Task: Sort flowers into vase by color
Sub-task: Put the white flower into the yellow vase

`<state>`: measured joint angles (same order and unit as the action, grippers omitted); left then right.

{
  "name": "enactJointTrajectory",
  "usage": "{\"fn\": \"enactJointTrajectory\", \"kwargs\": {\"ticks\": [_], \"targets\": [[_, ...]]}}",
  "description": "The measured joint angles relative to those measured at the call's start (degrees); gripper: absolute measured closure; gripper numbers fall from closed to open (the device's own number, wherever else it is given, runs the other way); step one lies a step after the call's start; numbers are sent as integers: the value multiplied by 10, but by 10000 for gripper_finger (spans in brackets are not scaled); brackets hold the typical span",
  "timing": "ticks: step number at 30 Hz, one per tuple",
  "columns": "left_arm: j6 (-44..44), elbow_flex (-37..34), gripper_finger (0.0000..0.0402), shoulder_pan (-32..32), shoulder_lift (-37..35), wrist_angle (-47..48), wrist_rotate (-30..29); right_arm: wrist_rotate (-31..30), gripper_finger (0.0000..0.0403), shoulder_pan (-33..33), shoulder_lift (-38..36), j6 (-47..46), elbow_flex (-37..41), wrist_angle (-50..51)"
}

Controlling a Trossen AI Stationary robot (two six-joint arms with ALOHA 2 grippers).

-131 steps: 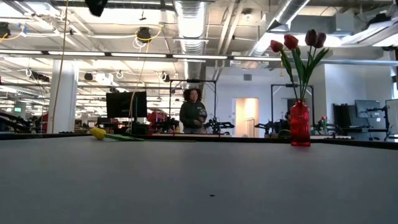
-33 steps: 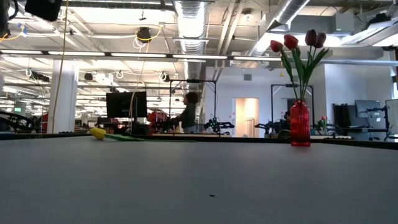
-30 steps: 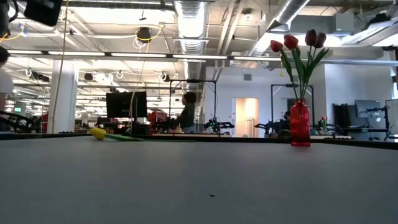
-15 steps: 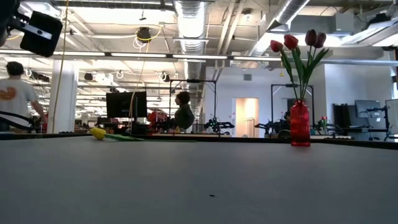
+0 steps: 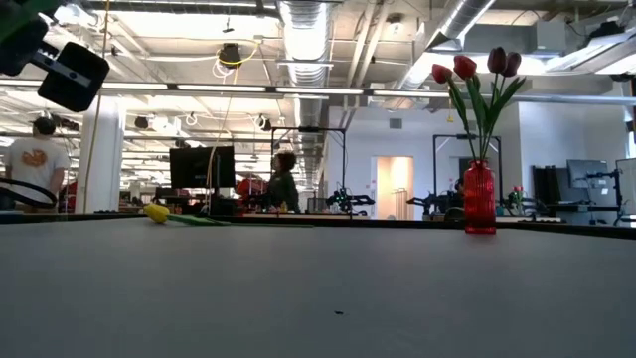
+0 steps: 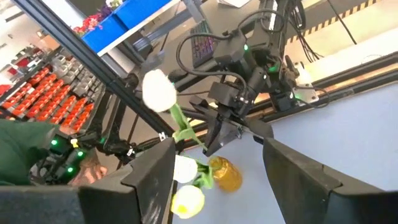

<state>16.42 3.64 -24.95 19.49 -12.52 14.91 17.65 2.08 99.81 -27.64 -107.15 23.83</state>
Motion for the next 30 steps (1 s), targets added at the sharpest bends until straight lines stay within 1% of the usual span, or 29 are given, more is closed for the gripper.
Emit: {"fn": "enactJointTrajectory", "kwargs": {"ticks": [5,14,20,26,28,30], "targets": [[24,0,353,0,0,2,33,0,133,-1,0,0,0,9],[39,0,304,0,0,30,38,0,133,0,0,0,0,16],[47,0,294,0,0,29,39,2,133,0,0,2,0,15],[84,1,294,0,0,32,46,2,133,0,0,7,0,15],[85,8,294,0,0,47,49,2,133,0,0,9,0,15],[83,24,294,0,0,89,49,2,133,0,0,11,0,15]]}}
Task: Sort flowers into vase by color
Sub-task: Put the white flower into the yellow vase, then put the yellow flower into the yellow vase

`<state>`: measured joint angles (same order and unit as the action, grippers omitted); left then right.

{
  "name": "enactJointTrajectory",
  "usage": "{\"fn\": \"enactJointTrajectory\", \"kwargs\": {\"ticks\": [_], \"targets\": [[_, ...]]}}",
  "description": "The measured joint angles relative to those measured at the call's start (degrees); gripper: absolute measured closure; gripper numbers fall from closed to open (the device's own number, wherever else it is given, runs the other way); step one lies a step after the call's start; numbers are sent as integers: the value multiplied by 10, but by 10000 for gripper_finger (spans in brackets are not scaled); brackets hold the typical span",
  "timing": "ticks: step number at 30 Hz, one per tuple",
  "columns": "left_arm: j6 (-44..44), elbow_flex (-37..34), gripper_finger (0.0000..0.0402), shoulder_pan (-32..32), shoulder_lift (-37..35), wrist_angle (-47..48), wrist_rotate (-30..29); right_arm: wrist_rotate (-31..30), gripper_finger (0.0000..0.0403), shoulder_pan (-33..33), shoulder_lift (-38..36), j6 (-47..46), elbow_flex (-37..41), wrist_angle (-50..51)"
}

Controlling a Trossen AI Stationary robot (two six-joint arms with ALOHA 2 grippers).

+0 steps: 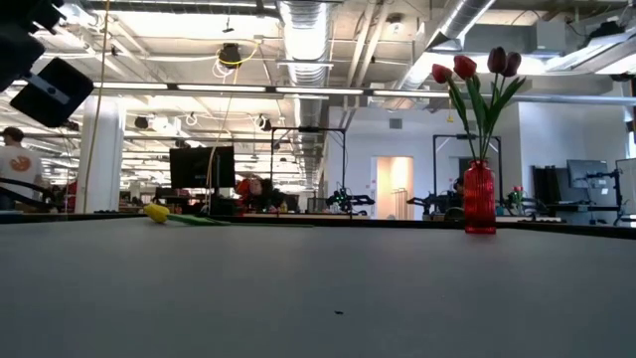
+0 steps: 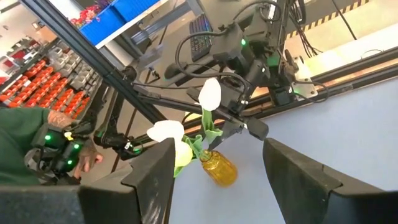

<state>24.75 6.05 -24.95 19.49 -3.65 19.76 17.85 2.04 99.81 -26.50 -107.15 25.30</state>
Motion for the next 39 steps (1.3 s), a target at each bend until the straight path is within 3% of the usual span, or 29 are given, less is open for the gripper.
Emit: {"fn": "enactJointTrajectory", "kwargs": {"ticks": [7,14,23,28,31,35,39], "targets": [[-34,90,294,0,0,223,-44,0,133,0,0,26,0,0],[-23,172,294,0,0,353,-129,0,133,0,0,60,0,4],[71,280,294,0,0,431,-307,0,133,0,0,128,0,34],[85,321,294,4,0,463,-439,0,133,0,0,164,0,53],[80,336,294,25,1,474,-488,0,133,0,0,184,0,73],[85,354,295,77,36,482,-490,0,133,0,0,206,0,106],[54,371,303,162,119,482,-424,0,133,0,0,231,0,131]]}}
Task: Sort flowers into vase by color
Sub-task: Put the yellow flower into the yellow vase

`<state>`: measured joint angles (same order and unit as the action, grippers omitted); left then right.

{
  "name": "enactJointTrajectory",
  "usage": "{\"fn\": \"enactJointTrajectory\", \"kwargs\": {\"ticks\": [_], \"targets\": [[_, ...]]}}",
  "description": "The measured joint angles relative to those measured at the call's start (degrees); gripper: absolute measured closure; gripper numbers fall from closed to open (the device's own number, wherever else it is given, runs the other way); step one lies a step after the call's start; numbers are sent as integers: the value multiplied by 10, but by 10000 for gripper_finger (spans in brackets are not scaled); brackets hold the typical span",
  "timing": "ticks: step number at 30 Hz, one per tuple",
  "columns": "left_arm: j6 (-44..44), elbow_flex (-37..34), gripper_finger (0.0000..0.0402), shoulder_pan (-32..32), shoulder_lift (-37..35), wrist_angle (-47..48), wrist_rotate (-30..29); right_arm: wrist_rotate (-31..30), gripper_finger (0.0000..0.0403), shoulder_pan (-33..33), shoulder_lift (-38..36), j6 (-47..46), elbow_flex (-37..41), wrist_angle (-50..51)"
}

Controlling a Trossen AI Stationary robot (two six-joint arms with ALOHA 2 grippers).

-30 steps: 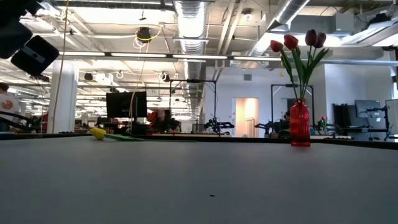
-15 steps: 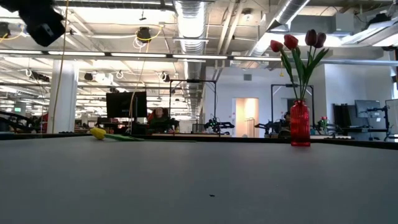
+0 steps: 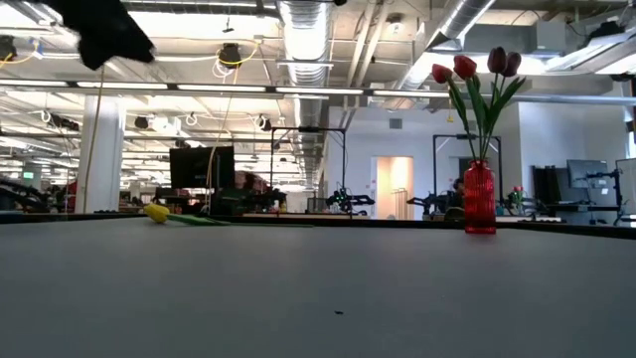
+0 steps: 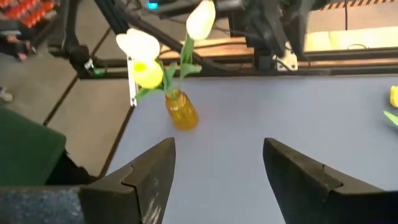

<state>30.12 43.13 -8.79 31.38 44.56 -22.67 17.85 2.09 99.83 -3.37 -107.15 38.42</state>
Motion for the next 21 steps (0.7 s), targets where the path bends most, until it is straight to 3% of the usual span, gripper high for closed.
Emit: {"fn": "enactJointTrajectory", "kwargs": {"ticks": [3,8,14,17,21], "targets": [[-77,24,308,86,72,0,47,0,133,3,0,10,0,14],[-217,95,310,253,166,-8,75,0,133,9,0,27,0,66],[-354,153,310,448,277,-13,214,0,133,11,0,30,0,116],[-382,155,310,512,344,-34,259,0,133,7,0,28,0,147],[-416,155,310,558,433,-50,267,0,133,1,-2,25,0,182]]}}
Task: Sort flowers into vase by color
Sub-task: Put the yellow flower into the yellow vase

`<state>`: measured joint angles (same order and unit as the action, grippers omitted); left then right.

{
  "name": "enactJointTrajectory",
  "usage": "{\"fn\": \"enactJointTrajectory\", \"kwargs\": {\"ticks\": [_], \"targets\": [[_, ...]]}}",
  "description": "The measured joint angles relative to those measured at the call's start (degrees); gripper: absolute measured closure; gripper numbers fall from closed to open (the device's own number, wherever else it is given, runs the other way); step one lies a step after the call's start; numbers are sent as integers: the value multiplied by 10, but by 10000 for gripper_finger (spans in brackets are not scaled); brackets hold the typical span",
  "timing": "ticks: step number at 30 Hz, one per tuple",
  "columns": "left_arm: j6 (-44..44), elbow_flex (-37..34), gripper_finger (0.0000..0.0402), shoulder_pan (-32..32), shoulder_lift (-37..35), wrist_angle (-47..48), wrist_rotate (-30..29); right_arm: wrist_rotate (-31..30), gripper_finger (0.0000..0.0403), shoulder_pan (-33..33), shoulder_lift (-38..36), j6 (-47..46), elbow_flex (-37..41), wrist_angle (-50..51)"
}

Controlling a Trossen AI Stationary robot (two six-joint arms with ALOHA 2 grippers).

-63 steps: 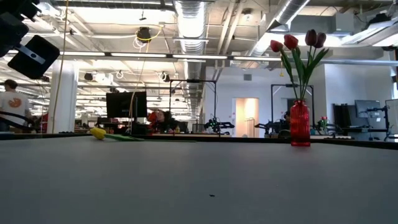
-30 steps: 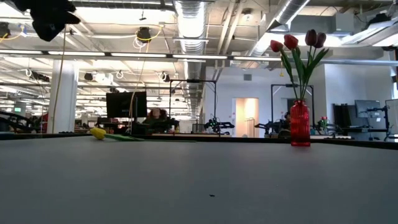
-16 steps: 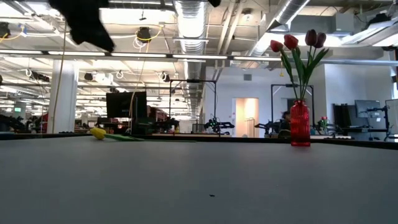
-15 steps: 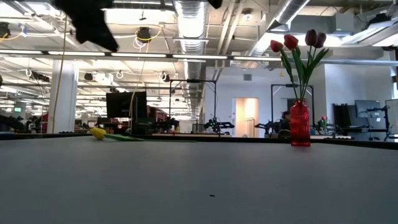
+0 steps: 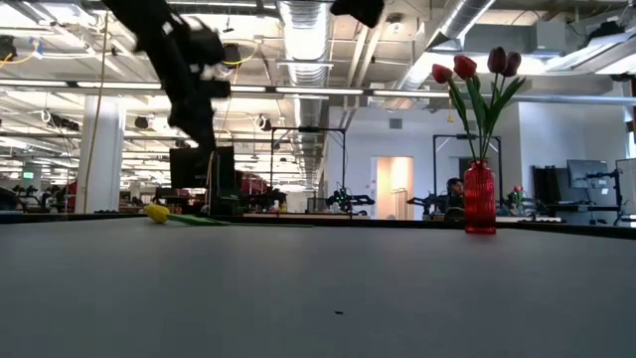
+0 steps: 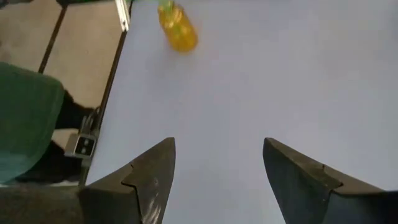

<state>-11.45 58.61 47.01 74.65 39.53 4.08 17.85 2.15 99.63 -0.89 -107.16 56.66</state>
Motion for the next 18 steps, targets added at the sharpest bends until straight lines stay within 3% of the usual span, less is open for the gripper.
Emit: {"fn": "enactJointTrajectory", "kwargs": {"ticks": [3,9,18], "targets": [[-38,0,309,13,61,-3,-21,0,133,-5,-4,6,0,26],[-101,0,285,13,158,-18,-134,0,133,-3,-19,14,0,51],[-119,19,217,14,217,-17,-155,0,133,-2,-38,27,0,63]]}}
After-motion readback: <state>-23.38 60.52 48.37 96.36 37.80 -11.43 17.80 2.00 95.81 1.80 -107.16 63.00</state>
